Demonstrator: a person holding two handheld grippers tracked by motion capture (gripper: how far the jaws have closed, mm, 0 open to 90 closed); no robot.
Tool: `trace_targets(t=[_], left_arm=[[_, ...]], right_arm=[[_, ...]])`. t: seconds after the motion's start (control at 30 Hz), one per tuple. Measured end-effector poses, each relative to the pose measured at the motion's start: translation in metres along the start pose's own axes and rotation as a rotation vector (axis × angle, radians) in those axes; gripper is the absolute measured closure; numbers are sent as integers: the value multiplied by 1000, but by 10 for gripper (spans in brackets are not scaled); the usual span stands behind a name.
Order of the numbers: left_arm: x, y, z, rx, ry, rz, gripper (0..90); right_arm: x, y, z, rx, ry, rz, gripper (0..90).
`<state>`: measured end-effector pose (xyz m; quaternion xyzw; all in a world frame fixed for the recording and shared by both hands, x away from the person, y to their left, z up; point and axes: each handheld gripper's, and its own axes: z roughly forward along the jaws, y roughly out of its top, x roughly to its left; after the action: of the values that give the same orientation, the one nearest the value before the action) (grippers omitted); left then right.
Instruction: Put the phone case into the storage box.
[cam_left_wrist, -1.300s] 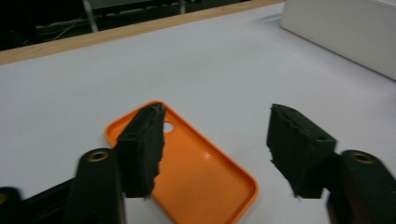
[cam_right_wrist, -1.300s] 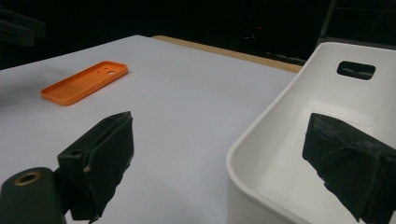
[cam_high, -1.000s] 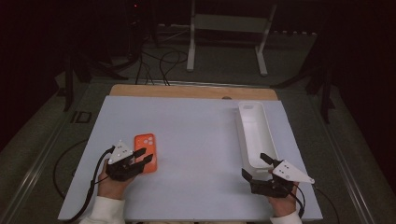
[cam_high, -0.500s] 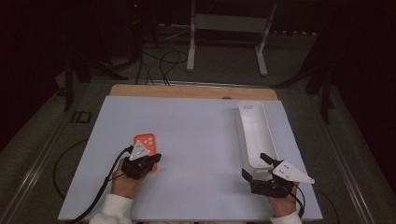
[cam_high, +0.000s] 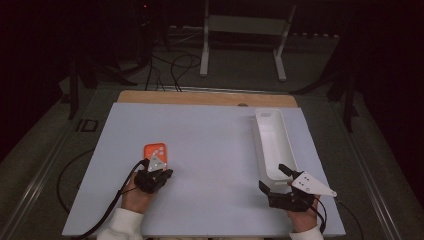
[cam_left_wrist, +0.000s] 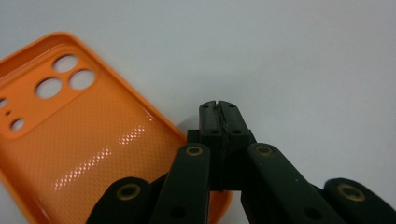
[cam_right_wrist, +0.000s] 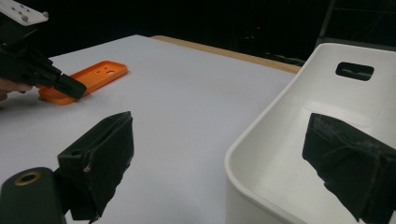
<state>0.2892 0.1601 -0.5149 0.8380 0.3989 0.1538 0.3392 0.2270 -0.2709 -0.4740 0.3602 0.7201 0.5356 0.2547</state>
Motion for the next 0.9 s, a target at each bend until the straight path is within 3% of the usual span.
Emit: trace_targets(t=[0.27,0.53,0.73,0.83,0.9], left_arm=[[11,-14,-16,8,52,-28,900],[33,-31,-33,-20,100,-126,900],[31,-31,-30,-11,116,-112,900],[29,-31,-32,-44,102,-116,900],[26,-28,-34,-69,86,-92,900]], right_arm=[[0,0,-1,0,-2,0,89],[0,0,1,5,2,-5,89],[0,0,1,6,2,-6,89],[-1,0,1,2,1,-3,89],[0,-1,1,4,1,-2,89]])
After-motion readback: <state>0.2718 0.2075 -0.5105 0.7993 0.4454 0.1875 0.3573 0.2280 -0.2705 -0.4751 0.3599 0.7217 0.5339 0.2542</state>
